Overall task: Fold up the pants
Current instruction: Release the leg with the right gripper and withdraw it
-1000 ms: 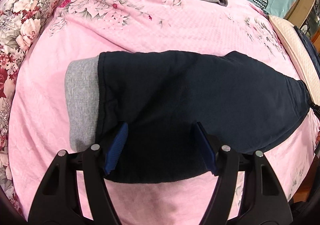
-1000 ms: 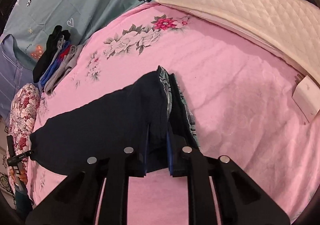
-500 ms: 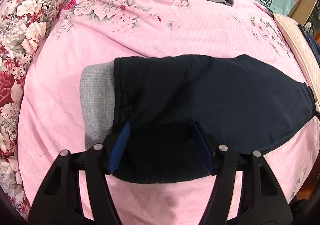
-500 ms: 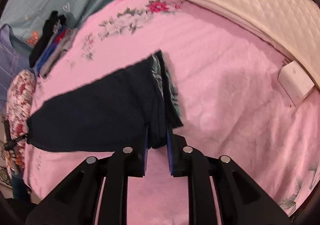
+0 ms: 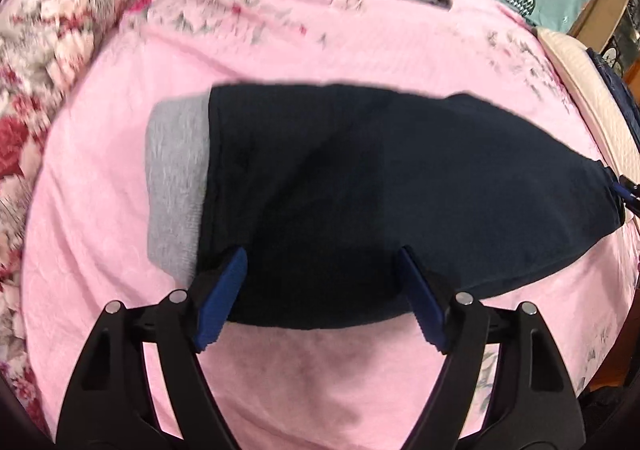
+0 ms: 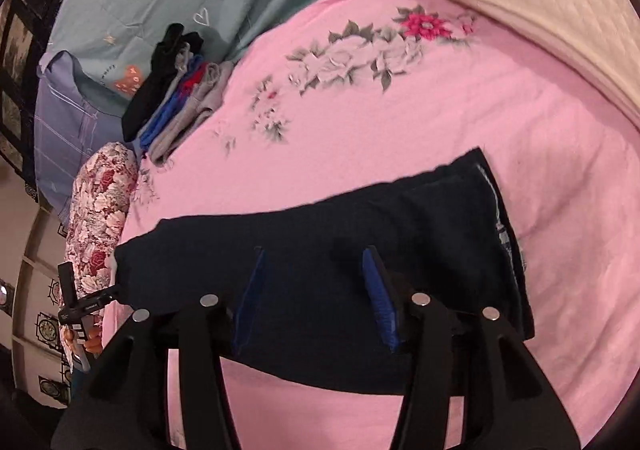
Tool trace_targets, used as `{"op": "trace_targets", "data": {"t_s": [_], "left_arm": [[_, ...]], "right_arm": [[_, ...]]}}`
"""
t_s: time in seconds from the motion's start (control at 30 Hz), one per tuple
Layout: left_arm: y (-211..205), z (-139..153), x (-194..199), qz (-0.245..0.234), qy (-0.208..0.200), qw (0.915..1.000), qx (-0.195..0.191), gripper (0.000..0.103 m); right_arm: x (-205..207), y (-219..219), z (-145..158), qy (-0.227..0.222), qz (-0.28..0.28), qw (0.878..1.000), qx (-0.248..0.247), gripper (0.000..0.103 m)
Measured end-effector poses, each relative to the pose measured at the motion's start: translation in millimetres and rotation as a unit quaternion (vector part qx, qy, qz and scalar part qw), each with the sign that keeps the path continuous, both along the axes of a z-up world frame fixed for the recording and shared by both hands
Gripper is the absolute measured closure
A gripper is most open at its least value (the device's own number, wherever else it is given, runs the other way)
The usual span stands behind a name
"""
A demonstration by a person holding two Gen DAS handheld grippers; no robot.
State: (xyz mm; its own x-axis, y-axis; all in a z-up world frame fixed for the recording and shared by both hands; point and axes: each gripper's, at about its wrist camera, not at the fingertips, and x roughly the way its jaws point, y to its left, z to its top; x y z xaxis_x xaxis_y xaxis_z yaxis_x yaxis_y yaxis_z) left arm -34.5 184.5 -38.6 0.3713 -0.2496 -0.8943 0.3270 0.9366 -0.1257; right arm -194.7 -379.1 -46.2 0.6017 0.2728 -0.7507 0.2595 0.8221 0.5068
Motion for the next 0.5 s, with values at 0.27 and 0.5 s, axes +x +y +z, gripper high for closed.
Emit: {"op": "trace_targets", "data": {"t_s": [0.27, 0.5], "left_arm": [[3, 25, -14, -0.012, -0.032, 0.9994, -0.003, 0.024], [-47, 18, -5, -0.055, -0.031, 0.9978, -0.023, 0.022]], "right_arm": [[63, 41, 41, -0.023, 0.129, 0.991, -0.021, 0.041], [201, 186, 39, -0.06, 0.406, 0.912, -0.015, 0.035]]}}
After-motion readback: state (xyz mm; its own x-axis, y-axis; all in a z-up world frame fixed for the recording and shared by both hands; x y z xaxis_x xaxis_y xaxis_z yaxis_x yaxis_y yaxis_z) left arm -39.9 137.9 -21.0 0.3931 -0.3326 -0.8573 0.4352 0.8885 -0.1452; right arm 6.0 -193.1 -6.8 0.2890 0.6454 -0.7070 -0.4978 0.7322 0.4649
